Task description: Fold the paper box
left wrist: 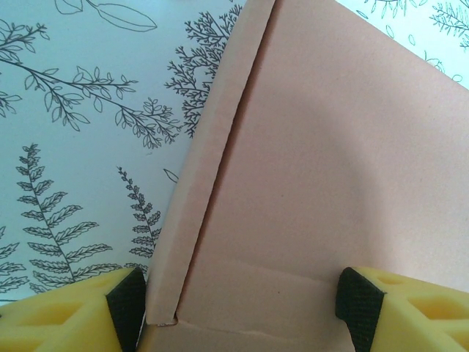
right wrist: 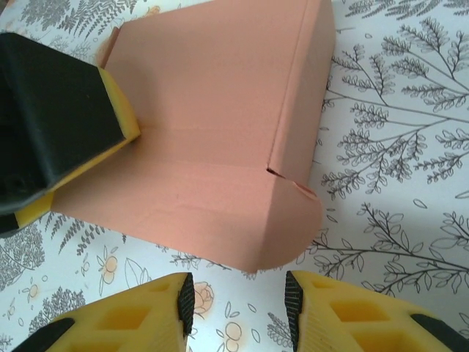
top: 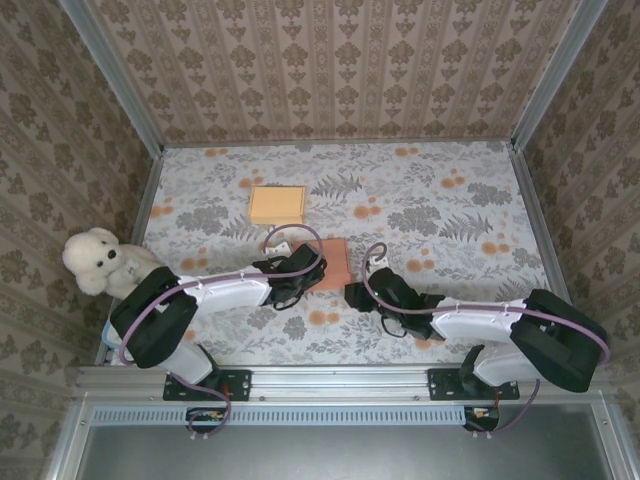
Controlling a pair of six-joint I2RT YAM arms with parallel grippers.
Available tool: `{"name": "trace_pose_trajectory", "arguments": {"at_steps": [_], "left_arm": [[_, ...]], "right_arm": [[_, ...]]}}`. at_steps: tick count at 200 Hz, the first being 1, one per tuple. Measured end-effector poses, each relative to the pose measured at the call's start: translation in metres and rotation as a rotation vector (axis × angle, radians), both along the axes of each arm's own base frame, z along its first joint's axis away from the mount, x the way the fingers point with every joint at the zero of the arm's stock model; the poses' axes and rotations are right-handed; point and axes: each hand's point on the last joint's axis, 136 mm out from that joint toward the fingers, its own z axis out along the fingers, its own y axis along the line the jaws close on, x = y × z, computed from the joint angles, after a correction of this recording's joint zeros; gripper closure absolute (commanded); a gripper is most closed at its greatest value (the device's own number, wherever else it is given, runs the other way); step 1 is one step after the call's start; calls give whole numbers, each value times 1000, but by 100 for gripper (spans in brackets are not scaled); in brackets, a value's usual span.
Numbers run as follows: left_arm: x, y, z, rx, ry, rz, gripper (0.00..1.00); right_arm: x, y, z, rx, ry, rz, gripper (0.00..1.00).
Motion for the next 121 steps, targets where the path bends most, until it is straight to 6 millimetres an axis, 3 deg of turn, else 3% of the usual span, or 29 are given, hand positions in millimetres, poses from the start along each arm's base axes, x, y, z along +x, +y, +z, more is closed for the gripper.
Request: {"name": "trace_pose_trajectory", "arguments": {"at_steps": [45,93,121], "left_arm": [[0,0,0,0,-1,0,27],[0,0,0,-1,-1,-1,27],[0,0,0,1,-1,-3,27]], "right_arm": [[13,12,10,-12,1,-4,56],[22,8,-16,-71,50,-27,56],[22,7,-18,-73,56,-32,56]]}}
